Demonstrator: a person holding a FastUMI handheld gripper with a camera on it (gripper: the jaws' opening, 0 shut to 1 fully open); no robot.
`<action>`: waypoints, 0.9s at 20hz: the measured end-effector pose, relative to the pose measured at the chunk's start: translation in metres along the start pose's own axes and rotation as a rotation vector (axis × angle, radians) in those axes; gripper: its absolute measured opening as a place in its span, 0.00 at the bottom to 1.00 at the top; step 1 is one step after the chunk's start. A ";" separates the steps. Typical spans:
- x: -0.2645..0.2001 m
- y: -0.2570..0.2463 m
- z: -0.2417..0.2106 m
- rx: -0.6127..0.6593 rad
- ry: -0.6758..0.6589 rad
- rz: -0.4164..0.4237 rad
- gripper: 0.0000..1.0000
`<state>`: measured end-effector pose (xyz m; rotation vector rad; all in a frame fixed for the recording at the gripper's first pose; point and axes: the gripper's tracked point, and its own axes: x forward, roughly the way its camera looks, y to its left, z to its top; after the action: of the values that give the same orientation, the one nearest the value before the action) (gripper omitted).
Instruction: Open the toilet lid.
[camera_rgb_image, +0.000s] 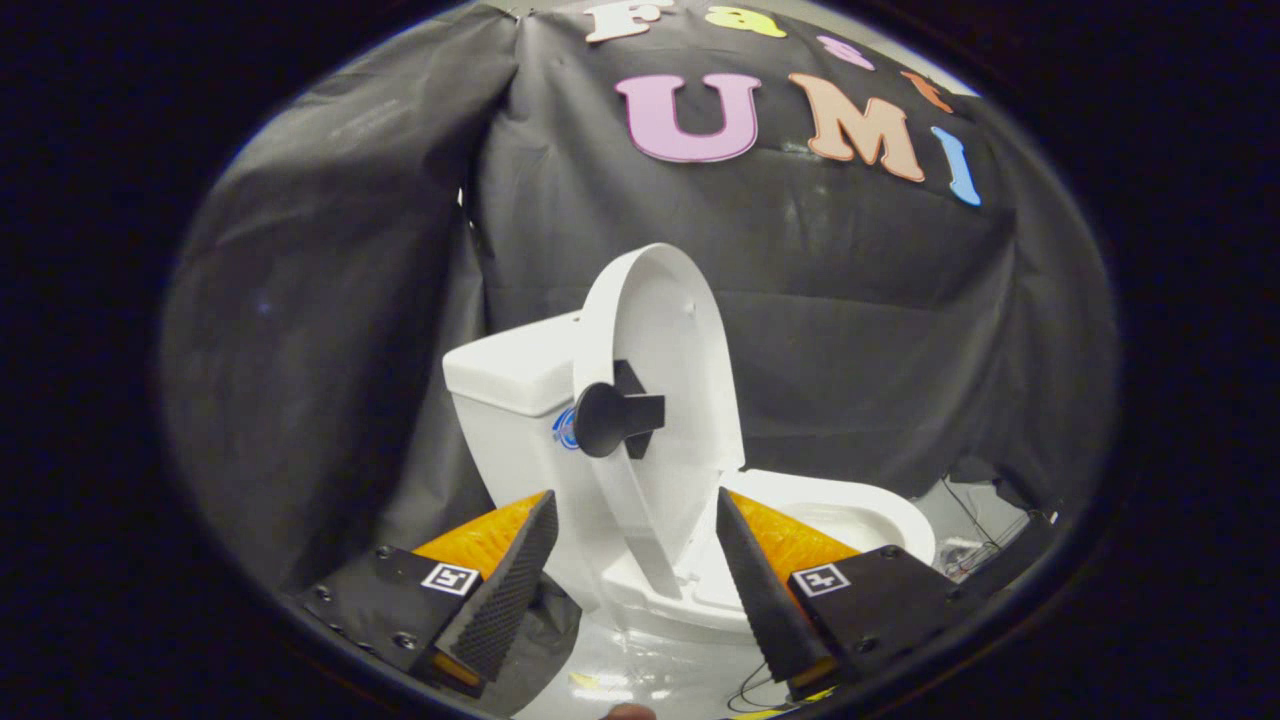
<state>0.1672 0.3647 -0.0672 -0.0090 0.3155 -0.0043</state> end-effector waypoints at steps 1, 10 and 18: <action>-0.011 -0.009 0.004 0.007 -0.015 0.006 0.98; -0.059 -0.113 -0.001 0.029 -0.117 0.085 0.97; -0.082 -0.251 -0.015 -0.009 -0.113 -0.010 0.97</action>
<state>0.0835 0.1139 -0.0540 -0.0200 0.2024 -0.0118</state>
